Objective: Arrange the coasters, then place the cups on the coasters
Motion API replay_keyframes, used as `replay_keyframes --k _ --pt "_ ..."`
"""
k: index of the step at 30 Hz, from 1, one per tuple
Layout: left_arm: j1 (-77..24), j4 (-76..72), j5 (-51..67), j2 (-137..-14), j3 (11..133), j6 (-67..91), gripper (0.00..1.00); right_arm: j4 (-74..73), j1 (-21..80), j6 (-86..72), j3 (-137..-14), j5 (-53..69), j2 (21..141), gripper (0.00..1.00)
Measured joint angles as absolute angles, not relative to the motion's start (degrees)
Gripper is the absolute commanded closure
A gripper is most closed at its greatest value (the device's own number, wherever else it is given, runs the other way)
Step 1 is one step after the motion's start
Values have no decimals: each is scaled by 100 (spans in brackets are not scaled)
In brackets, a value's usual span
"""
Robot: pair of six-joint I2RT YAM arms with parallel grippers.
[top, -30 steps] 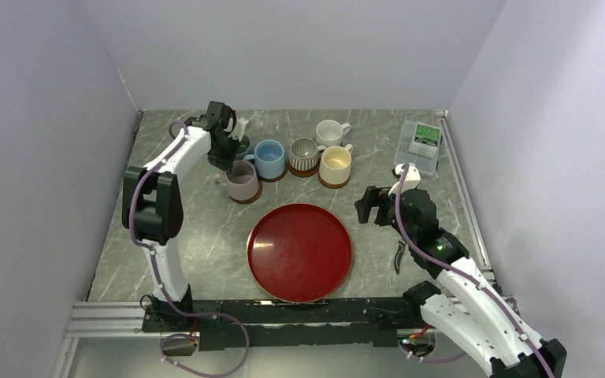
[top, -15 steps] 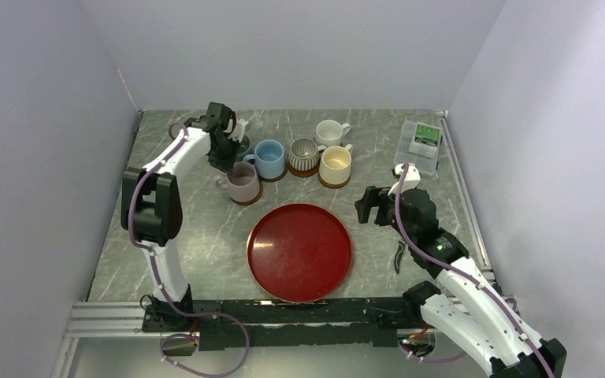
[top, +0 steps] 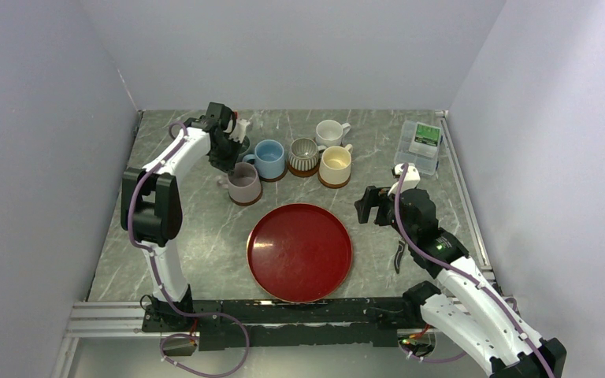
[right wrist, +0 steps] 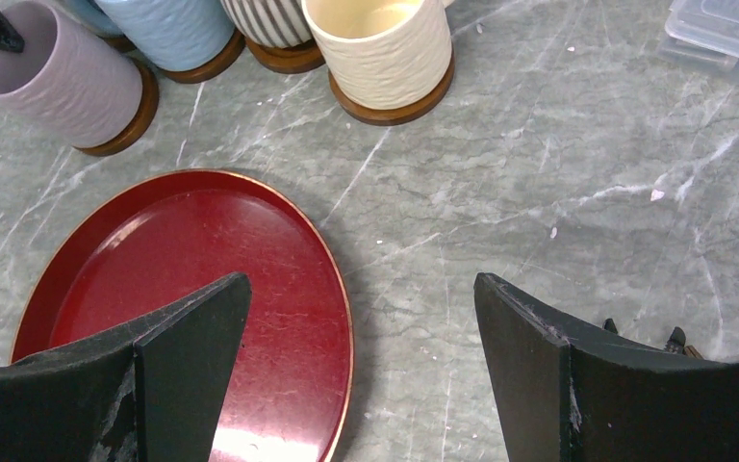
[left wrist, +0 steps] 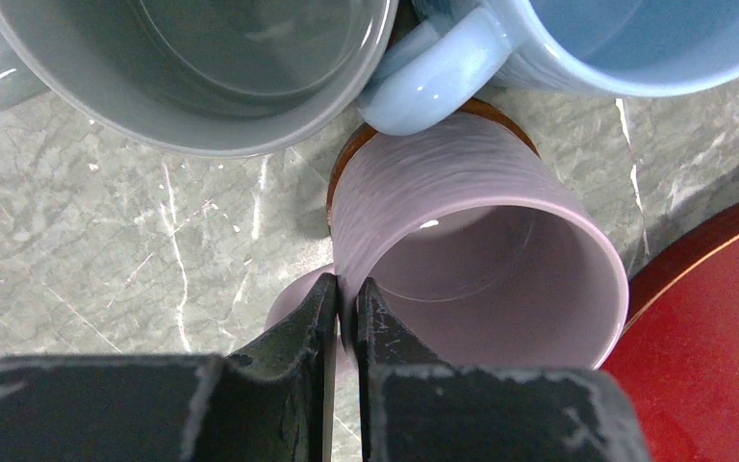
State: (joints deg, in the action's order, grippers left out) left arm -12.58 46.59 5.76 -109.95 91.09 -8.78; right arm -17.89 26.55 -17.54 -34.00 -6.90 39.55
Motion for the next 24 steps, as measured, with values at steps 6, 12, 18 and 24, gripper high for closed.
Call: replay_keyframes --k 6,12,18,24 --pt "-1273 4696 580 -10945 9107 -939 97 -1789 2655 -1754 -3400 -690 3955 9" --pt "-1293 4775 582 -10945 9107 -982 97 -1789 2655 -1754 -3400 -690 3955 9" --pt "-1299 4786 578 -10945 9107 -985 97 -1789 2655 -1754 -3400 -690 3964 9" --pt "-1299 4786 578 -10945 9107 -985 97 -1789 2655 -1754 -3400 -690 3964 9"
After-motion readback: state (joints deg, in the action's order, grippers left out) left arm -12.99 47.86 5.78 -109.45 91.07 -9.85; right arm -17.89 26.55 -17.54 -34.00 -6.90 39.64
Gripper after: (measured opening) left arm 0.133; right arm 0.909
